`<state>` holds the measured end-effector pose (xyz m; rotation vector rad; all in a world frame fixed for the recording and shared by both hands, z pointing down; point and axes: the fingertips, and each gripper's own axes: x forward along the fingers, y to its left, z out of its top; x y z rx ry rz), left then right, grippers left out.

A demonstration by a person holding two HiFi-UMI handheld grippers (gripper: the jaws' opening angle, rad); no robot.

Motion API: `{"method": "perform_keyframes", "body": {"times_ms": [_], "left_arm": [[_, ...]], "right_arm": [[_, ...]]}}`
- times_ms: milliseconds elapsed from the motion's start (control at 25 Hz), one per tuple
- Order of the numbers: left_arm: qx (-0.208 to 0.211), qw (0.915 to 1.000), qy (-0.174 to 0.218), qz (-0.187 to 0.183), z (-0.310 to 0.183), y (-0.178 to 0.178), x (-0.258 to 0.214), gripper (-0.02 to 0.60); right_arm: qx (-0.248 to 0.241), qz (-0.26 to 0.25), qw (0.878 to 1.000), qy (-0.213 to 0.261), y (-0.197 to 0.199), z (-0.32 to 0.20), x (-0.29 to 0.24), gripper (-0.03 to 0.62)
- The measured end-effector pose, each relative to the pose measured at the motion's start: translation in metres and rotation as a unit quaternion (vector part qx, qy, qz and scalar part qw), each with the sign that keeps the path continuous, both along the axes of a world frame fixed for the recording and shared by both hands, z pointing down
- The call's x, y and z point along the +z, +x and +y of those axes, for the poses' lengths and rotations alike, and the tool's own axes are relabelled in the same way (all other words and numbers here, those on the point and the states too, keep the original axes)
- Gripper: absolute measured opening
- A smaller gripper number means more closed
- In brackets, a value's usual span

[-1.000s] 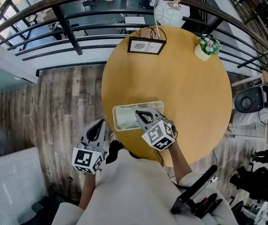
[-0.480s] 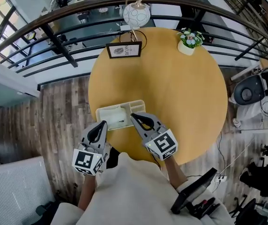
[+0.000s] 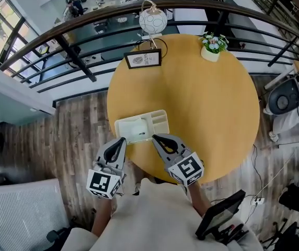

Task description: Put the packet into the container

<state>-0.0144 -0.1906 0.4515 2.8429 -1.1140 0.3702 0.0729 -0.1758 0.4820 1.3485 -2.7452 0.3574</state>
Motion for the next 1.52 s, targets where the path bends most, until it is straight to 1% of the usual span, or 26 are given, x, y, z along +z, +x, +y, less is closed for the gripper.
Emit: {"method": "perform_keyframes", "body": {"times_ms": [80,280,520,600,720,760,840,920,960,1040,1080,1240,1400,1520], "left_arm": [[-0.004,1.0000,-0.002,0.004,0.014,-0.014,0.001,0.005],[-0.011,0.9995,-0.025,0.015,0.048,-0.046,0.014,0.005],[0.006,0.9989,-0.035,0.032,0.102,-0.082,0.027,0.005],[0.015,0.9984,-0.037,0.040,0.117,-0.092,0.028,0.005],[0.035,0.9976,-0.032,0.050,0.138,-0.098,0.026,0.005],[0.043,0.9972,-0.030,0.054,0.145,-0.098,0.025,0.005],[0.059,0.9959,-0.026,0.063,0.158,-0.096,0.023,0.005],[0.077,0.9942,-0.025,0.071,0.171,-0.091,0.022,0.005],[0.086,0.9933,-0.025,0.073,0.177,-0.087,0.022,0.005],[0.097,0.9918,-0.028,0.078,0.188,-0.081,0.023,0.005],[0.101,0.9913,-0.029,0.080,0.193,-0.080,0.024,0.005],[0.099,0.9913,-0.030,0.082,0.207,-0.076,0.024,0.005],[0.088,0.9923,-0.036,0.079,0.217,-0.075,0.026,0.005],[0.082,0.9934,-0.032,0.074,0.223,-0.067,0.025,0.005]], "right_arm": [[-0.003,0.006,1.000,0.000,-0.014,0.011,-0.001,0.005],[-0.012,0.015,1.000,-0.018,-0.051,0.038,0.009,0.005],[-0.030,0.027,0.999,-0.008,-0.108,0.094,0.012,0.005],[-0.032,0.051,0.998,-0.005,-0.124,0.114,0.012,0.005],[-0.036,0.108,0.993,0.023,-0.141,0.140,0.005,0.005],[-0.032,0.118,0.992,0.027,-0.145,0.149,0.003,0.005],[-0.022,0.127,0.991,0.028,-0.150,0.164,0.001,0.005],[-0.024,0.130,0.991,0.038,-0.152,0.177,-0.003,0.005],[-0.021,0.114,0.993,0.035,-0.152,0.184,-0.004,0.005],[-0.008,0.068,0.998,0.015,-0.152,0.197,-0.005,0.005],[-0.003,0.058,0.998,0.008,-0.151,0.203,-0.003,0.005],[0.004,0.055,0.998,0.000,-0.143,0.218,0.002,0.005],[-0.006,0.059,0.998,0.002,-0.139,0.223,-0.002,0.005],[-0.014,0.062,0.998,0.008,-0.131,0.227,-0.003,0.005]]}}
